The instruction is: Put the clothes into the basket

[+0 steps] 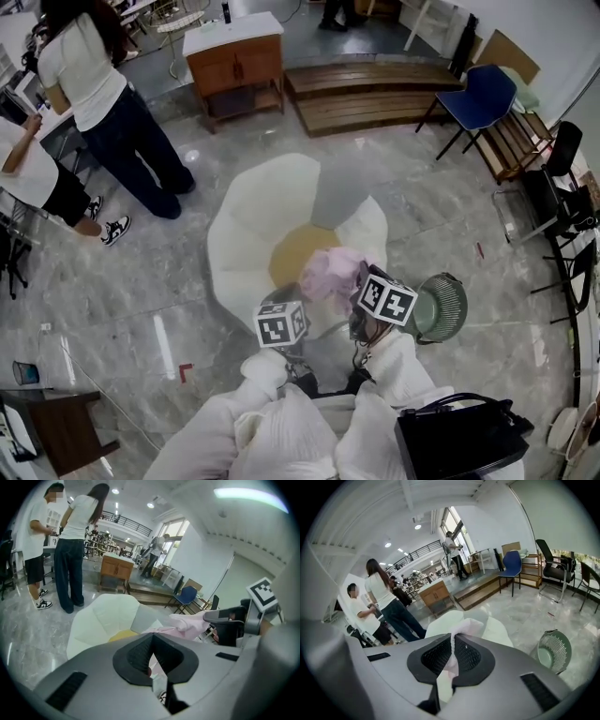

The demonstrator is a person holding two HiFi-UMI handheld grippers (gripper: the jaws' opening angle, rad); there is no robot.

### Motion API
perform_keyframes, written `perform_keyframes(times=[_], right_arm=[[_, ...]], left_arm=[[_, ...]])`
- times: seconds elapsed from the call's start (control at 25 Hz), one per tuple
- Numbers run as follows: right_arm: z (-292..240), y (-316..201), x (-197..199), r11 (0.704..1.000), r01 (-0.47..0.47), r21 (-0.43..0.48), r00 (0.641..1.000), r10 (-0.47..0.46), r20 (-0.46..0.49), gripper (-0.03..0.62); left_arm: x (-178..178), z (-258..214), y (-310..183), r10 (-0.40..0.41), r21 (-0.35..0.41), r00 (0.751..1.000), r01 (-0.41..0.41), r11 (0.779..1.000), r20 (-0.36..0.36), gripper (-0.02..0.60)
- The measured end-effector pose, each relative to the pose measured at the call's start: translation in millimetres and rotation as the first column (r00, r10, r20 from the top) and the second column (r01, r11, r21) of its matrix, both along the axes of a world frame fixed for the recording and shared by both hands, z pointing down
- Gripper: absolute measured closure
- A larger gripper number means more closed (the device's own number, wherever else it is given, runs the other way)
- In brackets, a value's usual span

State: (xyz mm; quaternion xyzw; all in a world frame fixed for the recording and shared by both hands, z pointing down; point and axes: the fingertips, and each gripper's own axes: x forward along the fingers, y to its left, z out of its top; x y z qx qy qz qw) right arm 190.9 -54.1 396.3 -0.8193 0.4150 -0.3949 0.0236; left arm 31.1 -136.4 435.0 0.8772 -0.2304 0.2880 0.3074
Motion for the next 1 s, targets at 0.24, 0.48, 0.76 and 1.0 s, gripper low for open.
perform_keyframes(times=[0.24,0.48,0.76,1.0], right_arm=[[-16.6,51.9,46.4,1.000,0.018,-0.013,0.999,-0.018,0.027,0.562],[-10.8,94.7,85.0,1.000,-0.012,0.000,1.000,0.012,0.028,0.562],[9.4,139.9,118.1,0.998,-0.053,0.015,0.999,0.053,-0.004,0.562],[-19.0,207.3,190.4,0.993,-0.112,0.028,0.994,0.111,0.005,0.562]], left_arm=[[74.2,-21.6,44.5,0.046,-0.003,0.999,-0.046,0.999,0.016,0.578],[130.3,-18.5,89.1,0.116,0.014,0.993,-0.116,0.993,0.007,0.578],[174.0,8.8,134.4,0.179,0.026,0.984,-0.179,0.984,-0.009,0.578],[247.5,-19.8,200.7,0.249,0.037,0.968,-0.249,0.968,0.012,0.578]])
